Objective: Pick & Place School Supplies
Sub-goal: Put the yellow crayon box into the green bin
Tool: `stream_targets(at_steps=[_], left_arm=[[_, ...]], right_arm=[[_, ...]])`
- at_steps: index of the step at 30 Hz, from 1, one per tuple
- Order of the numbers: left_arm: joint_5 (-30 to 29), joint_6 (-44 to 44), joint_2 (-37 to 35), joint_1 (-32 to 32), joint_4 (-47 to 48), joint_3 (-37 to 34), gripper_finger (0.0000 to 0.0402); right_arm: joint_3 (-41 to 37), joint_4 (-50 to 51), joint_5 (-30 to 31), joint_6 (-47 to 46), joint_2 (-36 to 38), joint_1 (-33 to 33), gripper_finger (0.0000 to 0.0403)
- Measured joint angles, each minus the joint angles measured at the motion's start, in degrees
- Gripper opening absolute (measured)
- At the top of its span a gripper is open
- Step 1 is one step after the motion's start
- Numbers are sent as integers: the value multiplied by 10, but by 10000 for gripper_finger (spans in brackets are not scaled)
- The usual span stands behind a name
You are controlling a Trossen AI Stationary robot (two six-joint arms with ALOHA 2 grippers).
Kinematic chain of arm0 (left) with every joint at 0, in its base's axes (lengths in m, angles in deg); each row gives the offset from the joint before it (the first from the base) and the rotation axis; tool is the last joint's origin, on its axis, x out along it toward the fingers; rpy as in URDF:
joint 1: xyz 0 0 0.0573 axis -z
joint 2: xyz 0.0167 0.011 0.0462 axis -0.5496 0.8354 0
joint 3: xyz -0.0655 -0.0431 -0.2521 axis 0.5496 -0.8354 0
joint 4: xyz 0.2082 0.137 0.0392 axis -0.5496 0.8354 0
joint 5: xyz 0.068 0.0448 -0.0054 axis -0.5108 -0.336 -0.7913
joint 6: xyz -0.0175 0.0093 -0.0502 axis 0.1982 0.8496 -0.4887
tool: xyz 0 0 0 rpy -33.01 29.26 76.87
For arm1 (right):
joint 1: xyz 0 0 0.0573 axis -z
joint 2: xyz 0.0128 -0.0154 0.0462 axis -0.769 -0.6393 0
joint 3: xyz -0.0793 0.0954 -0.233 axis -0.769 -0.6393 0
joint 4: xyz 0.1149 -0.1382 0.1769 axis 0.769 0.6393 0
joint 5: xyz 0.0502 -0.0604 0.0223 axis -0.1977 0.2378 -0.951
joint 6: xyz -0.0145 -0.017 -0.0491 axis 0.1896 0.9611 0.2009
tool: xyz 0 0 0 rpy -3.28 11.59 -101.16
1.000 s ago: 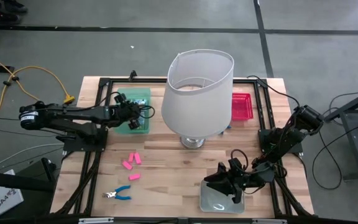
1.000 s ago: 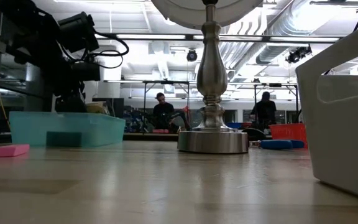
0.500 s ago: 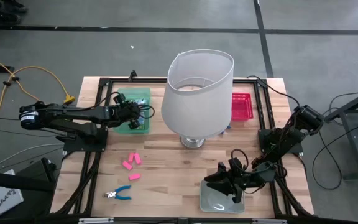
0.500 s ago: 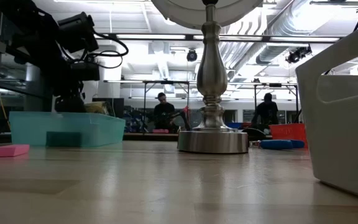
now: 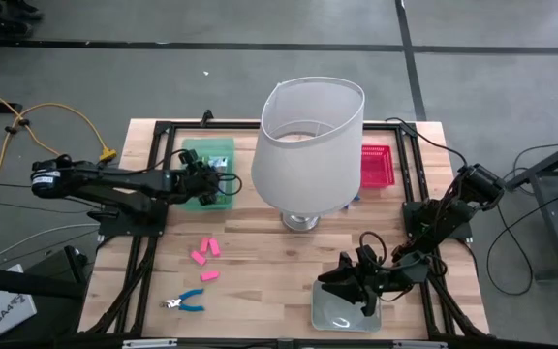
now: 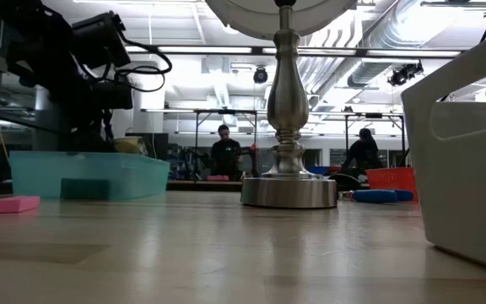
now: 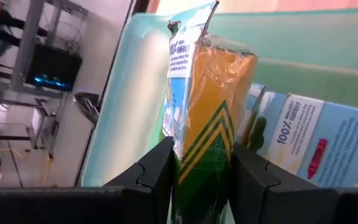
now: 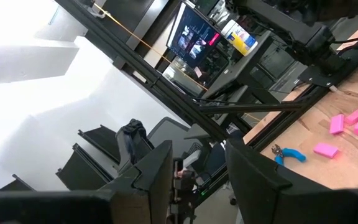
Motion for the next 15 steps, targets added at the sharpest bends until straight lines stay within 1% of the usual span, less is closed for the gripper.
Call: stream_targets(at_steps=[5, 7, 10, 15], left_arm=[[-70, -10, 0, 38, -1, 0, 115], [-89, -9, 0, 53, -2, 0, 115], [-90, -10, 0, 66, -3, 0, 115], [-88, -51, 0, 76, -4, 0, 115]], right_arm=[[0, 0, 0, 0, 0, 0, 140], [0, 0, 0, 0, 0, 0, 140], [0, 0, 0, 0, 0, 0, 140], [0, 0, -3, 0, 0, 0, 140]])
